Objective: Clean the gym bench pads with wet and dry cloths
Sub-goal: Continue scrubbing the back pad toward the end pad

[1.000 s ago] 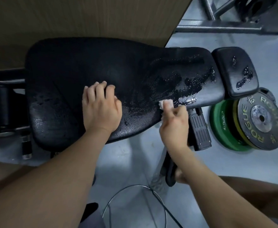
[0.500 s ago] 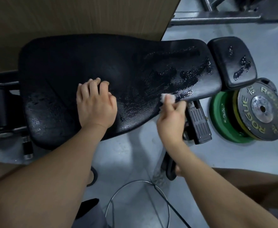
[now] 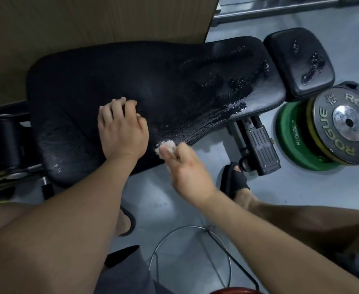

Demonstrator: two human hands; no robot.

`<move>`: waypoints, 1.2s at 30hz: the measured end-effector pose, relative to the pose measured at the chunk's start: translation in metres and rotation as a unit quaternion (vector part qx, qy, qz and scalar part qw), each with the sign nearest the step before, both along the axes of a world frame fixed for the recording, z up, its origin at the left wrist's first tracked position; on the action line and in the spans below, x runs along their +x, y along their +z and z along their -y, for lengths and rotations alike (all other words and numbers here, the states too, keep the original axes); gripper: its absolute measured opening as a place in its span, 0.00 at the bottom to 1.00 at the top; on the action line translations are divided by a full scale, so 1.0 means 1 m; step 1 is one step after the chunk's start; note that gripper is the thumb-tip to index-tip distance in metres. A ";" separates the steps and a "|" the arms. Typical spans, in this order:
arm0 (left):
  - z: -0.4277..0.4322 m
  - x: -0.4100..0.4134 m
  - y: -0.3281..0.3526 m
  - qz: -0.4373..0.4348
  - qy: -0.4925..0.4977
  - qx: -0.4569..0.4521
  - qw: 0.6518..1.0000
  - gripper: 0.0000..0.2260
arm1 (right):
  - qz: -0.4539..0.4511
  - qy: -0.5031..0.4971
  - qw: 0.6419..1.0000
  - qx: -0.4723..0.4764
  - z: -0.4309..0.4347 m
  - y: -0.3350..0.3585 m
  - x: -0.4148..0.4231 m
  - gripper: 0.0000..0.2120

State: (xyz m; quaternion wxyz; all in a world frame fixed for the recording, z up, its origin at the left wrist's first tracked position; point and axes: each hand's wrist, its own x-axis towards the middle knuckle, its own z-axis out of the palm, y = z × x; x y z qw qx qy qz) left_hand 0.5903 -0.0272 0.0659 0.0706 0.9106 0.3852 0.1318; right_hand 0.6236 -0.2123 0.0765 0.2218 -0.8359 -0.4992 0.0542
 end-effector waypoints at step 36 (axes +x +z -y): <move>-0.017 0.011 0.009 -0.062 0.050 -0.074 0.994 0.31 | 0.059 0.135 0.987 -0.068 -0.144 0.021 0.160 0.23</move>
